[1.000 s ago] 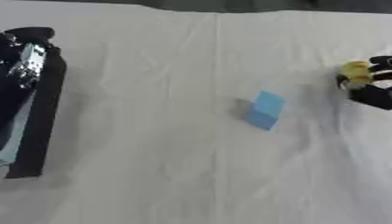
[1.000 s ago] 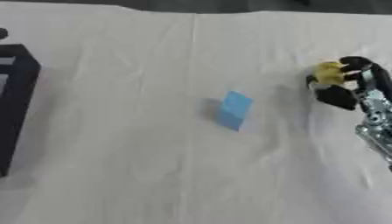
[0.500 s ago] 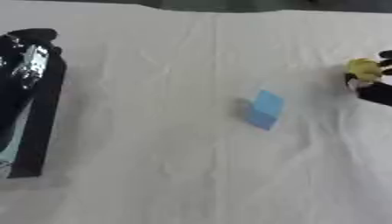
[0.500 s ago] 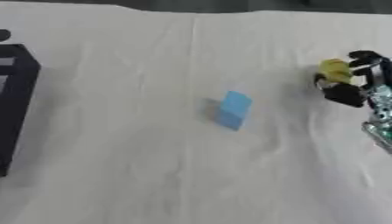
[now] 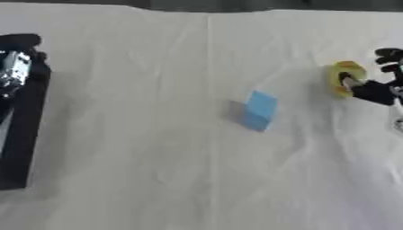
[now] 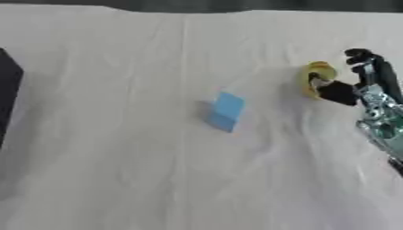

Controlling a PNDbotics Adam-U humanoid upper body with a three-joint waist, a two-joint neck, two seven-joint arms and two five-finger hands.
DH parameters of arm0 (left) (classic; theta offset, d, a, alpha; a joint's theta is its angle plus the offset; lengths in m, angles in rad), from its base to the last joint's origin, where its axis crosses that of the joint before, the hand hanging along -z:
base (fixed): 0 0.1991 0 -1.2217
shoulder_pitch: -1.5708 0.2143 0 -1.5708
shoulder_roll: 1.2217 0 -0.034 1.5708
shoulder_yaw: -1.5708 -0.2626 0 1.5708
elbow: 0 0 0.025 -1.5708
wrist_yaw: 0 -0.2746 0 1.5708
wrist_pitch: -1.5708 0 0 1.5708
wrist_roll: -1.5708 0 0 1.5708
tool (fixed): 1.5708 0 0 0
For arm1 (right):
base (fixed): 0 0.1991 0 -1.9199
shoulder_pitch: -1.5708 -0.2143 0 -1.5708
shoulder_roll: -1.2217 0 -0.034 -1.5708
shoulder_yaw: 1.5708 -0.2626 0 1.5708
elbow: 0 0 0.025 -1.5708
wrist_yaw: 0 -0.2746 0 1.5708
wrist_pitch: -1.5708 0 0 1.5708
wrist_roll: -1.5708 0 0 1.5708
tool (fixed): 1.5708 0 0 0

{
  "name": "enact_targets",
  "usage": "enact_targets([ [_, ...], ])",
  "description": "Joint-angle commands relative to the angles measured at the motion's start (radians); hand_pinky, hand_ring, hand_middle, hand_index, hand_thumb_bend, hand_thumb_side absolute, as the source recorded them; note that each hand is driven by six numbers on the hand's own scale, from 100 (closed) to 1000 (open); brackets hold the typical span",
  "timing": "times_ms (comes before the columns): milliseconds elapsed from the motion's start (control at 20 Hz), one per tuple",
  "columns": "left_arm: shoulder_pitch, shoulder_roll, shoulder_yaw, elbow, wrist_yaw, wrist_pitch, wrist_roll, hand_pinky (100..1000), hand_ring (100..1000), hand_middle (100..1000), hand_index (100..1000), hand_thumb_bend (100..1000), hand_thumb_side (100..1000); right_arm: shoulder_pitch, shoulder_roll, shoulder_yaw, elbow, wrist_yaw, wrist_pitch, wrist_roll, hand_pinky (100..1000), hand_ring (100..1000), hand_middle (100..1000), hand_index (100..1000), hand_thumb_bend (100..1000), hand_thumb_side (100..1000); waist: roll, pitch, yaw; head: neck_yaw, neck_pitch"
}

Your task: Pick up the objects with one hand, pass them to the other hand, and then place them into the box on the other side of the table.

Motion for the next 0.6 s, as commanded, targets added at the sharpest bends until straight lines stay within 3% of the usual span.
enact_targets([
  [50, -0.008, 0.007, 0.003, -0.015, 0.002, -0.001, -0.003, 721, 784, 793, 759, 100, 649, -0.007, -0.019, -0.004, 0.014, -0.016, 0.347, -0.352, 628, 820, 775, 853, 430, 300, 0.003, -0.022, 0.0, -0.009, -0.014],
  [600, -0.007, 0.002, -0.002, -0.012, 0.005, -0.002, -0.005, 721, 787, 796, 759, 100, 653, -0.017, -0.012, 0.016, 0.002, -0.057, 0.347, -0.352, 637, 808, 710, 845, 390, 322, 0.0, -0.016, 0.007, -0.003, -0.016],
])
